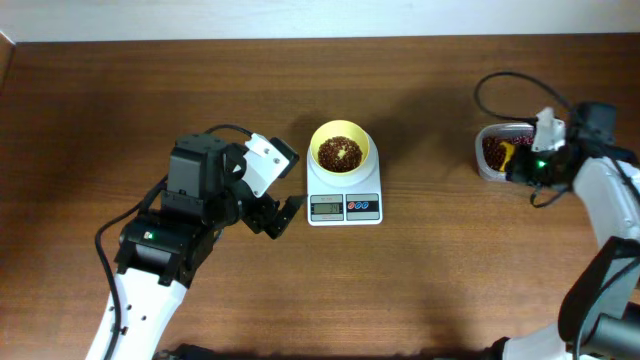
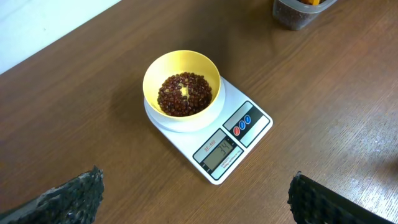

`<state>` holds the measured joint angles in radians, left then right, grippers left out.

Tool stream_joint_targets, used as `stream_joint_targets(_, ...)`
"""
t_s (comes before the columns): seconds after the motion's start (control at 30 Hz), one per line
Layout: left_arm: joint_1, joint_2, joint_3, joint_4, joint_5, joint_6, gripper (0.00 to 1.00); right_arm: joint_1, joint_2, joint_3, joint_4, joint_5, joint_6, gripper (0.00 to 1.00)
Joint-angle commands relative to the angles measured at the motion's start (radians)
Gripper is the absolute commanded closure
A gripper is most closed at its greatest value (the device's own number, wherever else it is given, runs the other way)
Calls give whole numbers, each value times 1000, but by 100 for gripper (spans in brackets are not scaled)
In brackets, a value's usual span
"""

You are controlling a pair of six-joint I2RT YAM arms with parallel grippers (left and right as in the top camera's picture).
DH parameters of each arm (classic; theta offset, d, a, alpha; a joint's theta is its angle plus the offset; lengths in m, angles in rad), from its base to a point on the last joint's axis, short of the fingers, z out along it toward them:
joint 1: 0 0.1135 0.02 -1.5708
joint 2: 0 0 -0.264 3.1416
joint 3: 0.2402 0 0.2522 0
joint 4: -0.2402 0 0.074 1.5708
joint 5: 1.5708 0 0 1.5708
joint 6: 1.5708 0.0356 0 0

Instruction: Scoop item into bowl and weigh 50g on scale

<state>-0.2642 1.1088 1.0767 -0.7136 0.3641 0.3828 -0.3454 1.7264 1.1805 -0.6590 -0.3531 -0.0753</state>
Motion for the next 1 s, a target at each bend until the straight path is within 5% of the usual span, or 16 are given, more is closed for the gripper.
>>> stream_joint_targets(0.0,3,-4,-3,2,14,15,1,-79,14,2,-8,-214,0,96)
stream_joint_targets(0.17,3,-4,-3,2,14,15,1,-145,14,2,-35,-402,1,96)
stream_joint_targets(0.73,3,-4,-3,2,14,16,1,-222,22,2,-37,-438,87,96)
stream_joint_targets(0.97,3,-4,-3,2,14,16,1,-309,116,2,-29,-697,79,96)
